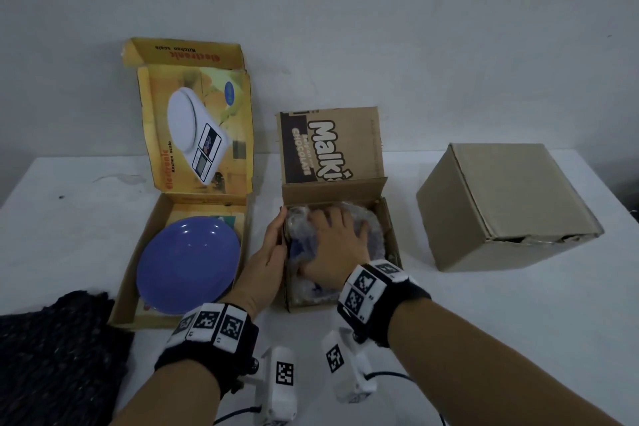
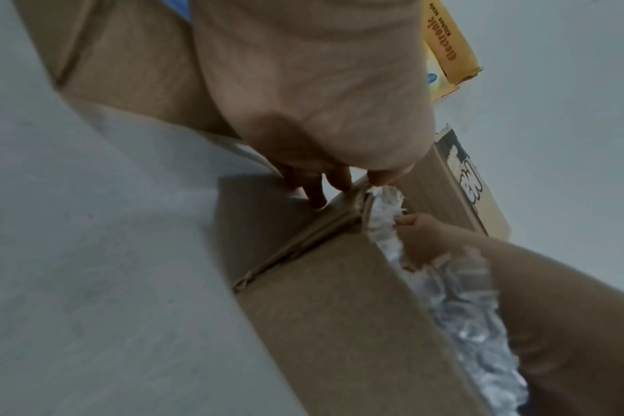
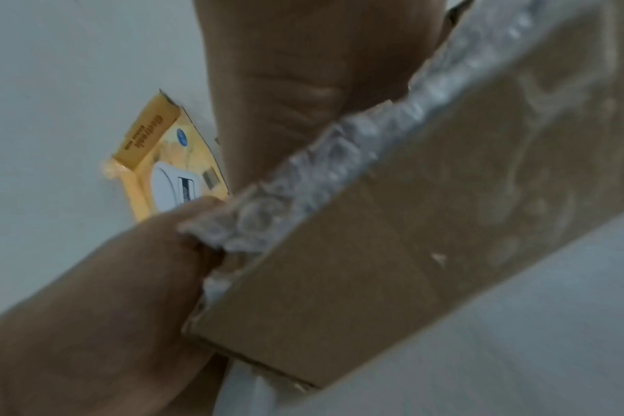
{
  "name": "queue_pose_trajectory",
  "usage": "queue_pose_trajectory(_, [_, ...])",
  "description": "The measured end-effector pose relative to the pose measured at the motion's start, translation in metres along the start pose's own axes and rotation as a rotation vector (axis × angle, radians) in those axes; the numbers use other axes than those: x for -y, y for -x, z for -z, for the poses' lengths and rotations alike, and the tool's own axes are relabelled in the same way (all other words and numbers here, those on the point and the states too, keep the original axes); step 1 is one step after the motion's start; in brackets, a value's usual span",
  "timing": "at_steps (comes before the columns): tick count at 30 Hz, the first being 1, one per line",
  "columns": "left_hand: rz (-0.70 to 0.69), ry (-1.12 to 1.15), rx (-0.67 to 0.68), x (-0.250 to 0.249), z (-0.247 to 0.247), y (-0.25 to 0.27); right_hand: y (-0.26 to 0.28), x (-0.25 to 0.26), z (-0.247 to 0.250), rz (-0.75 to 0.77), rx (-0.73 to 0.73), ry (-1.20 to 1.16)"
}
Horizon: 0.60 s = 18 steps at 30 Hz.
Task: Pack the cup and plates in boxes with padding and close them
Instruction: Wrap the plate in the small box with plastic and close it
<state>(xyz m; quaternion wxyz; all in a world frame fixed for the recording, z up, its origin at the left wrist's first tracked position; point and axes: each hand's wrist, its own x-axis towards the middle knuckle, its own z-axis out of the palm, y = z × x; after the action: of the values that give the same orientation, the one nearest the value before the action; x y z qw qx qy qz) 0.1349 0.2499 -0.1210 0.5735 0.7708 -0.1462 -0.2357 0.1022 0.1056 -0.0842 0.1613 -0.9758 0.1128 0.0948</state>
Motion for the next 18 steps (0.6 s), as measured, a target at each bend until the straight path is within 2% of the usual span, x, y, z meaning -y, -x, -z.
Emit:
queue_pose_trajectory(4, [0.018, -0.021, 0.019, -0.002, 0.0, -0.002, -0.003, 0.0, -0.001, -0.059, -0.035, -0.037])
queue_pose_trajectory(7, [-0.007, -0.008, 0.012, -0.001, 0.0, -0.002, -0.003, -0.005, 0.009, -0.008, -0.041, -0.046])
queue_pose_trajectory(10, [-0.021, -0.017, -0.003, 0.0, -0.003, 0.0, 0.002, -0.017, 0.02, 0.021, -0.114, -0.013])
queue_pose_trajectory(14, [-0.007, -0.03, -0.086, 0.001, -0.011, -0.001, 0.007, -0.026, 0.018, 0.073, 0.099, -0.044])
queue_pose_trajectory(16, [-0.025, -0.064, -0.099, 0.005, -0.014, -0.001, 0.008, -0.031, 0.031, 0.086, 0.125, -0.069])
queue_pose_trajectory(18, [-0.036, -0.134, -0.087, 0.008, -0.014, -0.002, 0.011, -0.038, 0.055, 0.079, 0.17, 0.017])
